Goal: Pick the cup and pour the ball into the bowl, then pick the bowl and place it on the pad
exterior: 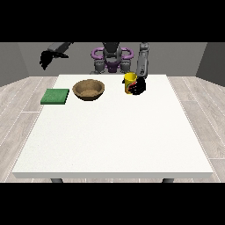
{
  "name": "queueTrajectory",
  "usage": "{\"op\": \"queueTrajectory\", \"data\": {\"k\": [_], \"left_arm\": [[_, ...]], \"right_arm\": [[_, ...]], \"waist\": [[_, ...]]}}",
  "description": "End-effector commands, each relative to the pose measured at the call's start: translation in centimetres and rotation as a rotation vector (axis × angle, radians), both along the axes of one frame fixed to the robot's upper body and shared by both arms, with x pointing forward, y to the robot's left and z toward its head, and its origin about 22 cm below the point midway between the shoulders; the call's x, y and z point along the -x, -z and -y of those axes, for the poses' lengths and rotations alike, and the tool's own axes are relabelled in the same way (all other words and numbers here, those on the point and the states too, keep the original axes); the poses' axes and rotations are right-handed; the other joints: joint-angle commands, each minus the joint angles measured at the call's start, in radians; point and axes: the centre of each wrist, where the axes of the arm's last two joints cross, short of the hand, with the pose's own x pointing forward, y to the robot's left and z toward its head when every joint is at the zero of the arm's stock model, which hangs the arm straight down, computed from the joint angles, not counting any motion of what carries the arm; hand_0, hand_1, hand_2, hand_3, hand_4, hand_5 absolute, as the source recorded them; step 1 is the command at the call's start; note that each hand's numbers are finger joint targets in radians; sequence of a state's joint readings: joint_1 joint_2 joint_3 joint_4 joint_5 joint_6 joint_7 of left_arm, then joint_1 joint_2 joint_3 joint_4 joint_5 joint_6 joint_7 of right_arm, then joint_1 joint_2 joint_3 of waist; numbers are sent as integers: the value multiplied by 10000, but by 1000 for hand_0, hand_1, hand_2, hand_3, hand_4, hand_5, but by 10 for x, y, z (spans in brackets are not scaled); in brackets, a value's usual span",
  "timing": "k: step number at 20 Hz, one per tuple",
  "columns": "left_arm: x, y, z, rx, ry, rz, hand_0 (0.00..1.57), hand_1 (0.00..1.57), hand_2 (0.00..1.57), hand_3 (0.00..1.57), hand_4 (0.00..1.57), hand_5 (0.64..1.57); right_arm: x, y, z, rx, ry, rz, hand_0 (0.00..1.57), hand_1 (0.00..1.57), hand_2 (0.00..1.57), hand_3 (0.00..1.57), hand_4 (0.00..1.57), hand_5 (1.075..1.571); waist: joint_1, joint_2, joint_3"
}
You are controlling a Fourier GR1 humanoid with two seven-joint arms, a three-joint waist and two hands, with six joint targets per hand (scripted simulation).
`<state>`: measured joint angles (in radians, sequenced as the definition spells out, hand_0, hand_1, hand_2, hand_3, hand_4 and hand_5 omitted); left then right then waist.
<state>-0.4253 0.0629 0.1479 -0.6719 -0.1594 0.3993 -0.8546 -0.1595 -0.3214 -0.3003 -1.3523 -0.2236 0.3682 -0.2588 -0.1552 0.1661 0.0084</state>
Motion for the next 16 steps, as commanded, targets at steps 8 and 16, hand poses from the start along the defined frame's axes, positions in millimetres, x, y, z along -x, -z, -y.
{"op": "queueTrajectory", "data": {"k": [8, 16], "left_arm": [[-74, -115, -72, -4868, -1335, -1342, 1459, 1459, 1571, 1571, 1571, 1282], [-94, -125, -7, -6326, -1752, -1928, 1495, 1495, 1571, 1571, 1530, 1287]], "right_arm": [[3, 37, -4, -321, 539, -1482, 0, 0, 0, 0, 0, 1568], [-3, 38, -13, -619, -38, -1558, 0, 0, 0, 0, 0, 1568]], "waist": [[634, -1476, -64], [98, -1660, -79]]}}
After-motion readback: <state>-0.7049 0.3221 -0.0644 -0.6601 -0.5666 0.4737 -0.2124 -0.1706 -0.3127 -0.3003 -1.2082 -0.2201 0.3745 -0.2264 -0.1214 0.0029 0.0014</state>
